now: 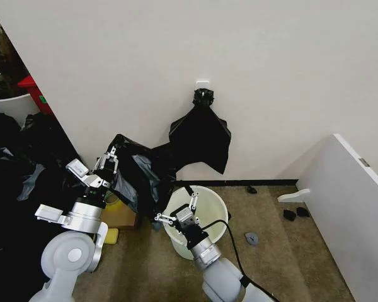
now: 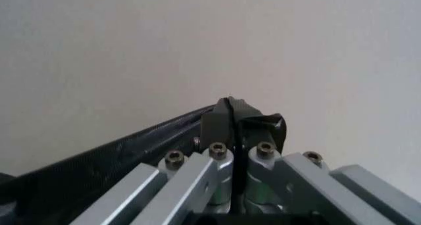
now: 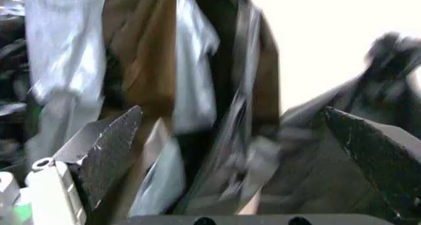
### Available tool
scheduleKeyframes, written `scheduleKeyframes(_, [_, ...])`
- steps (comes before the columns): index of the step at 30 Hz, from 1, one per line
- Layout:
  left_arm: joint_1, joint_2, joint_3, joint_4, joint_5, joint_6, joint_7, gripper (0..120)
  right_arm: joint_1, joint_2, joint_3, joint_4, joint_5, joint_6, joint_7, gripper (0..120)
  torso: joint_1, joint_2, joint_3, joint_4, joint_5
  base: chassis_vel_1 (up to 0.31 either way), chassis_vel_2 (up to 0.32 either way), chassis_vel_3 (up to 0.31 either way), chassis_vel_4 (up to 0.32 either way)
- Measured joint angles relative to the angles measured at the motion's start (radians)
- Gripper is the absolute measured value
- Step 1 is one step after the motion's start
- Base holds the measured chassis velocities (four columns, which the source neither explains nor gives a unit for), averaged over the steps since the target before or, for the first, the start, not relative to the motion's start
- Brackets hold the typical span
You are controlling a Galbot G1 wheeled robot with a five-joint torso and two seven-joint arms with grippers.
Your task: Place the garbage bag over the trash bin.
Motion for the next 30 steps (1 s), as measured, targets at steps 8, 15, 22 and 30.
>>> scheduleKeyframes(8, [-0.002,-0.032,0.021,0.006,0.016,-0.001,-0.001,0,-0.02,-0.001,-0.023,0.037,-0.119,0.025,0.04,91,0.0,0.0,0.0,-0.0001,0.0,0.0,0.0,0.0,0.0])
scheduleKeyframes(15, [0.001,-0.044,0.02,0.003,0.021,-0.003,0.0,0,0.026,0.005,-0.077,-0.033,-0.046,-0.082,0.064,77,0.0,0.0,0.0,0.0,0.0001,0.0,0.0,0.0,0.0])
scheduleKeyframes(22, [-0.001,-0.046,0.018,0.007,0.021,-0.005,0.0,0,0.072,0.035,-0.121,-0.064,0.011,-0.147,0.066,77,0.0,0.0,0.0,0.0,0.0001,0.0,0.0,0.0,0.0])
scheduleKeyframes(30, [-0.009,-0.042,0.02,0.011,0.013,-0.007,0.0,0,0.095,0.07,-0.124,-0.106,-0.029,-0.205,0.074,58,0.0,0.0,0.0,0.0,0.0,0.0,0.0,0.0,0.0])
